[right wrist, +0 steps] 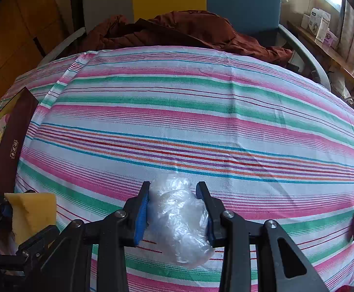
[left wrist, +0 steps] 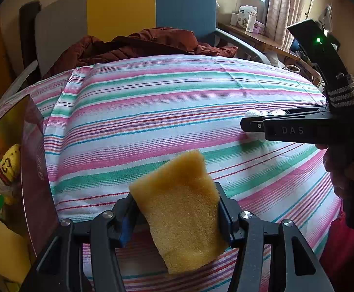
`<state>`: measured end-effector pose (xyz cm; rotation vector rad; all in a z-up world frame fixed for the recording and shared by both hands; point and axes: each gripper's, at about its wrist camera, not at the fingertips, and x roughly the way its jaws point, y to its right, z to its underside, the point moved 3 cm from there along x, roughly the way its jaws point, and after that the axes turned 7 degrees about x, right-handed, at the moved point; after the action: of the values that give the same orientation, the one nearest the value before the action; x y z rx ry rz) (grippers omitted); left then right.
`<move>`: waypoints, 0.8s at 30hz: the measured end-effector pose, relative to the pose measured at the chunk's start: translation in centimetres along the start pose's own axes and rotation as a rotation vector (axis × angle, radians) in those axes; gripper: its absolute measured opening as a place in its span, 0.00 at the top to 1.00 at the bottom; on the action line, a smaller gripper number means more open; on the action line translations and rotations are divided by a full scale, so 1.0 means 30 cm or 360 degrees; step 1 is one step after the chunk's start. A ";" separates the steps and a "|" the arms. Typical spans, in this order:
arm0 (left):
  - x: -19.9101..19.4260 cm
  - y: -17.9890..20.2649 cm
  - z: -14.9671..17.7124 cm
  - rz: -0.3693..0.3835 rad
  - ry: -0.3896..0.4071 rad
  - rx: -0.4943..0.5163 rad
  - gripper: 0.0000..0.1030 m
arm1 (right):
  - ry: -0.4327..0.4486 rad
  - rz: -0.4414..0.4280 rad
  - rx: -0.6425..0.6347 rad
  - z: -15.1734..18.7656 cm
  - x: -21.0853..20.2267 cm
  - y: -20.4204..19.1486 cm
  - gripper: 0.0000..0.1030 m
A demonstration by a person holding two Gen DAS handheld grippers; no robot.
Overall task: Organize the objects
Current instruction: 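Carry yellow sponge and cotton balls to the gold tray and release inside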
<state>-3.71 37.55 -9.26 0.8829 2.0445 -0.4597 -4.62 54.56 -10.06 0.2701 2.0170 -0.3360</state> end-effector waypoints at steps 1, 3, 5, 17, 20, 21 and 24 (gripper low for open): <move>-0.001 0.001 0.000 -0.0004 0.0002 0.0003 0.45 | 0.0001 0.0002 -0.0003 0.001 -0.001 -0.002 0.64; -0.002 0.003 0.001 -0.0009 0.0006 0.0010 0.45 | 0.0003 0.0002 -0.0012 0.003 -0.003 -0.007 0.64; -0.004 0.005 0.002 -0.0018 0.0014 0.0023 0.45 | 0.0004 0.0008 -0.0027 0.005 -0.003 -0.017 0.64; -0.096 0.012 0.004 -0.0049 0.0087 0.0087 0.46 | -0.0036 0.0053 -0.0088 0.026 0.010 -0.054 0.65; -0.149 0.009 -0.003 -0.0049 0.0144 0.0104 0.46 | -0.0052 0.0070 -0.0114 0.033 0.009 -0.076 0.65; -0.168 0.006 -0.004 -0.0044 0.0161 0.0103 0.46 | -0.0060 0.0068 -0.0118 0.037 0.007 -0.085 0.65; -0.214 -0.004 -0.003 -0.0036 0.0202 0.0100 0.46 | -0.0084 0.0076 -0.0150 0.049 0.002 -0.118 0.65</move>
<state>-1.28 34.83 -3.99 0.9489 2.1677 -0.4933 -4.61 50.75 -10.33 0.2478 1.9650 -0.2151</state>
